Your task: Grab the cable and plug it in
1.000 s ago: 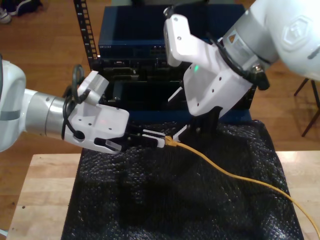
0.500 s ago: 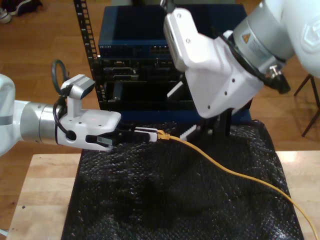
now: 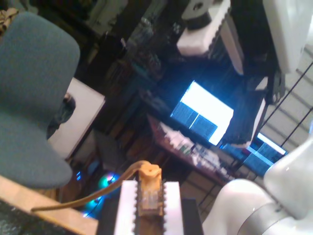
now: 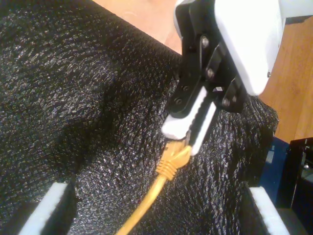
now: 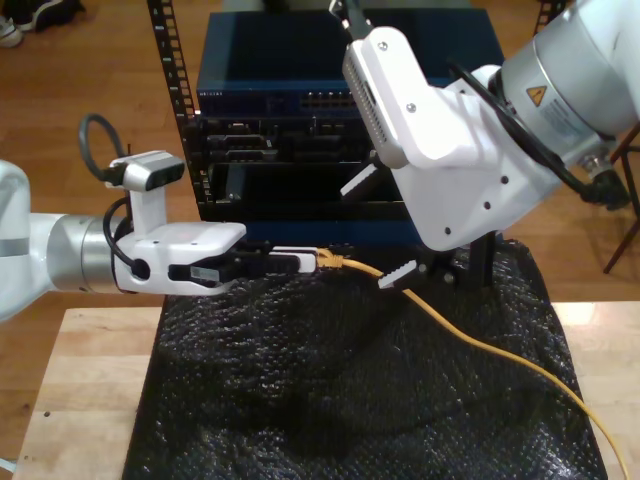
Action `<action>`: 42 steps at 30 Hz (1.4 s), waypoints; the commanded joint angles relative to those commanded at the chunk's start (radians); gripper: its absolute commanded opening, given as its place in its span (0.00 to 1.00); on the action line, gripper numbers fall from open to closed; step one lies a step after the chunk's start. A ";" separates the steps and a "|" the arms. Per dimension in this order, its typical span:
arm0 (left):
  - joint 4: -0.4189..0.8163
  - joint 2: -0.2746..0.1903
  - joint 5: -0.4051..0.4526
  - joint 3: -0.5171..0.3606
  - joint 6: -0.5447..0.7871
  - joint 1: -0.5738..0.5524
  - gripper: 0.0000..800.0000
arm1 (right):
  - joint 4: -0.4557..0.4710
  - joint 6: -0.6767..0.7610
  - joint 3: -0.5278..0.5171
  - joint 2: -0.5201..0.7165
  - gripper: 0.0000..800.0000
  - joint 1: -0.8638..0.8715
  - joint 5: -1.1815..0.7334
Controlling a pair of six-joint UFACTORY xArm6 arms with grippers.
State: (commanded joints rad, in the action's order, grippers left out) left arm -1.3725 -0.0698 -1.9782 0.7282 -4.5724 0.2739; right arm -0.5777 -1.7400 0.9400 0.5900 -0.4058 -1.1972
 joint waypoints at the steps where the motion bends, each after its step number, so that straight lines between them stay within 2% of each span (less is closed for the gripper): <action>1: -0.009 0.006 -0.015 0.000 -0.008 0.002 0.01 | -0.011 -0.005 -0.011 0.011 0.98 0.000 0.008; 9: -0.020 0.032 -0.061 -0.002 -0.023 0.014 0.01 | -0.029 -0.044 -0.081 0.100 0.98 -0.005 0.100; 16: -0.084 0.075 -0.140 -0.003 -0.029 0.014 0.02 | -0.029 -0.051 -0.095 0.107 0.98 -0.009 0.117; 24: -0.087 0.120 -0.210 -0.002 -0.049 0.012 0.02 | -0.028 -0.051 -0.120 0.109 0.98 -0.057 0.196; 34: -0.089 0.129 -0.249 -0.003 -0.057 0.012 0.02 | -0.028 -0.049 -0.120 0.117 0.97 -0.091 0.201; 42: -0.086 0.135 -0.282 -0.012 -0.057 0.014 0.02 | -0.026 -0.051 -0.143 0.118 0.97 -0.137 0.287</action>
State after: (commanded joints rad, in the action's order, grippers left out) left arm -1.4584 0.0652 -2.2605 0.7160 -4.6292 0.2877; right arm -0.6038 -1.7906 0.7973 0.7081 -0.5424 -0.9103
